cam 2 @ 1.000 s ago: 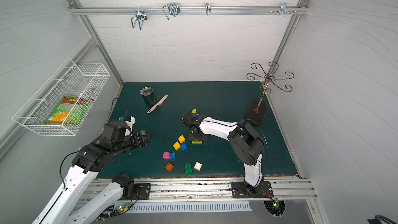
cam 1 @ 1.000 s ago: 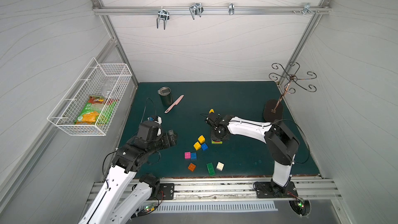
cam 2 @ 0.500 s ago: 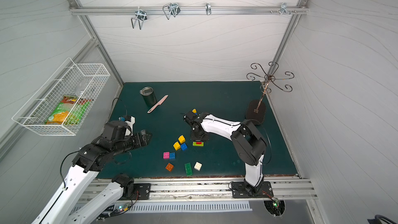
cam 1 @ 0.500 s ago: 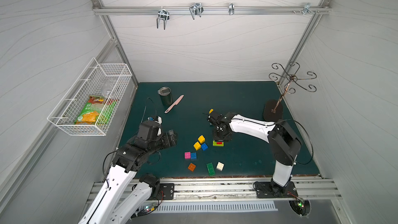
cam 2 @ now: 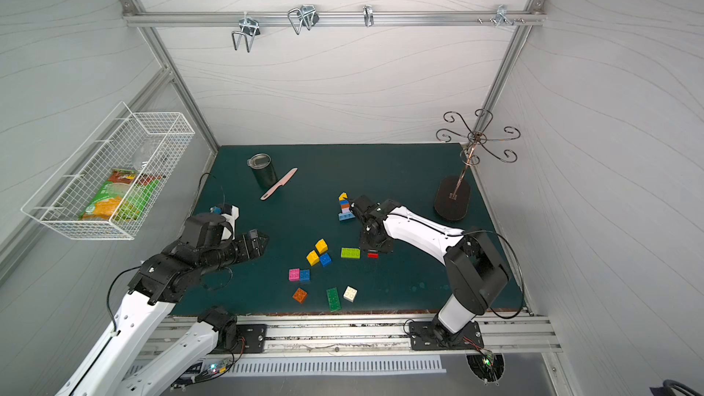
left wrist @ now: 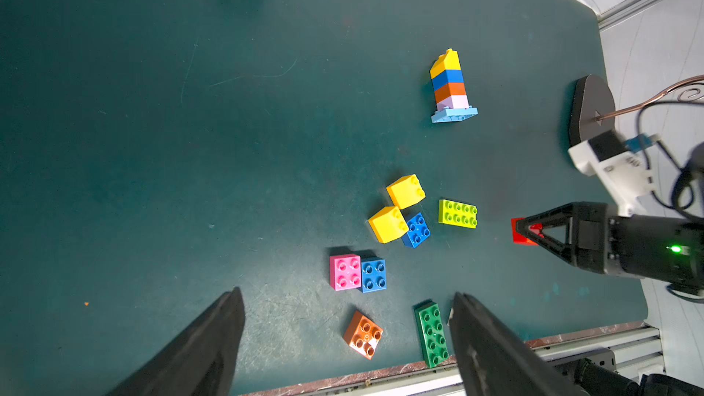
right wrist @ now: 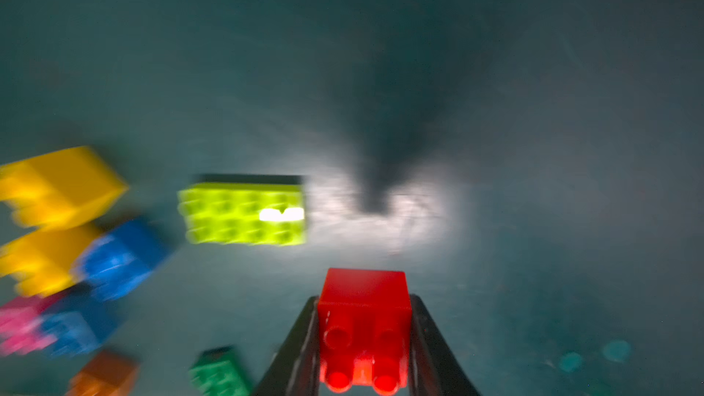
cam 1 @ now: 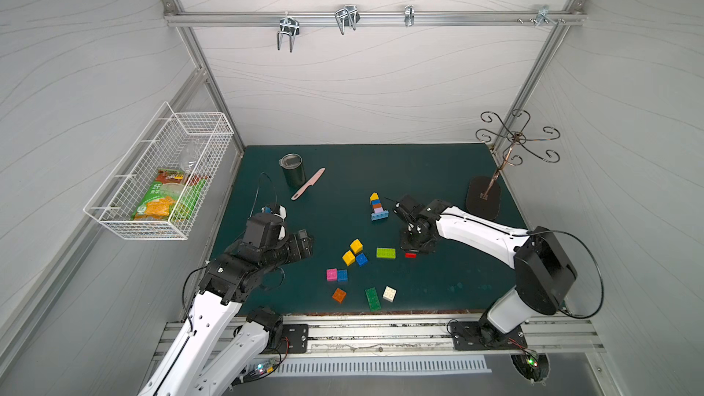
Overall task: Assemble the number 1 with lego
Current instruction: Place the lego brick at the center of the board.
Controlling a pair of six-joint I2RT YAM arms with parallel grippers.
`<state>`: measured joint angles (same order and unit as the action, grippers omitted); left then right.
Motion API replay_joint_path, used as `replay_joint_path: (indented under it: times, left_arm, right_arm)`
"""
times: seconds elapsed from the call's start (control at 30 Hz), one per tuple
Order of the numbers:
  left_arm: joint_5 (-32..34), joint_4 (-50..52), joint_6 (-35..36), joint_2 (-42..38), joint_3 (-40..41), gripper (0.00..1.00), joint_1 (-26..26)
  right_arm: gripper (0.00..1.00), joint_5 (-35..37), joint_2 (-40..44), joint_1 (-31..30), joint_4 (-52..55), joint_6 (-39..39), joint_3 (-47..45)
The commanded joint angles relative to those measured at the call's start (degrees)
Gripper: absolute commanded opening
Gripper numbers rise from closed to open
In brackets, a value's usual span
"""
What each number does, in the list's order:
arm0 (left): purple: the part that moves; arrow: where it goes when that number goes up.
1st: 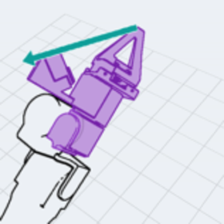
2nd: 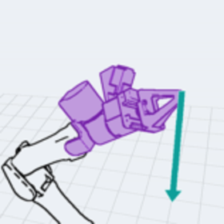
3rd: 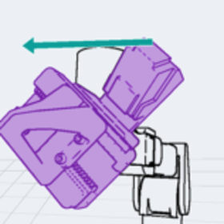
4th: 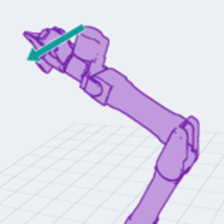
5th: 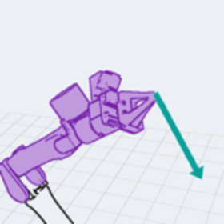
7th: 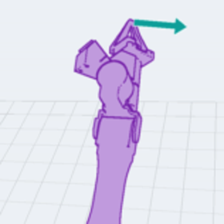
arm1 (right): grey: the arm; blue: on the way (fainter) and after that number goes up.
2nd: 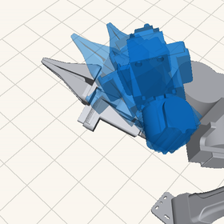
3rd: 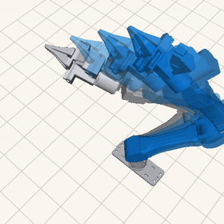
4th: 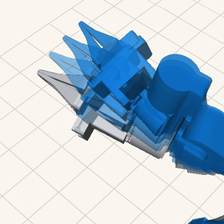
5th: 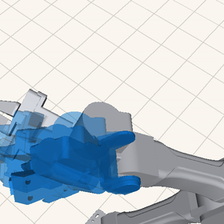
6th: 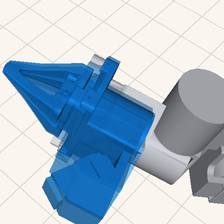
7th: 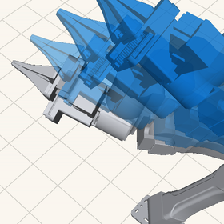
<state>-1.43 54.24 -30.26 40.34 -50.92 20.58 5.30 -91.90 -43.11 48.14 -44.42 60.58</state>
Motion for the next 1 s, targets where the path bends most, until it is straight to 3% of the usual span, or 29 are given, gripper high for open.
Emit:
replay_joint_path:
  times: [0.0, 0.27, 0.53, 0.77, 0.97]
  left_arm:
    - [1.0, -0.9, -0.1, 0.1, -0.8, 0.9, 0.3]
    - [1.1, -0.7, -0.2, 0.6, -0.9, 0.9, 0.3]
    - [1.0, -0.7, -0.1, 0.7, -0.9, 0.9, 0.3]
    - [0.8, -0.8, -0.1, 0.7, -0.9, 0.9, 0.3]
    - [0.8, -0.8, -0.1, 0.4, -0.8, 0.9, 0.3]
  right_arm:
    - [0.0, 0.2, 0.1, 0.7, 0.6, 1.9, -1.3]
    - [0.0, -2.5, -2.2, 2.0, -1.7, 2.7, -3.2]
    - [0.09, -3.1, -3.2, 2.1, -1.4, 2.4, -3.5]
    - [0.38, -3.8, -2.6, 2.1, -0.2, 1.8, -3.3]
    - [0.54, -4.4, -1.1, 2.1, 1.4, 1.0, -2.6]
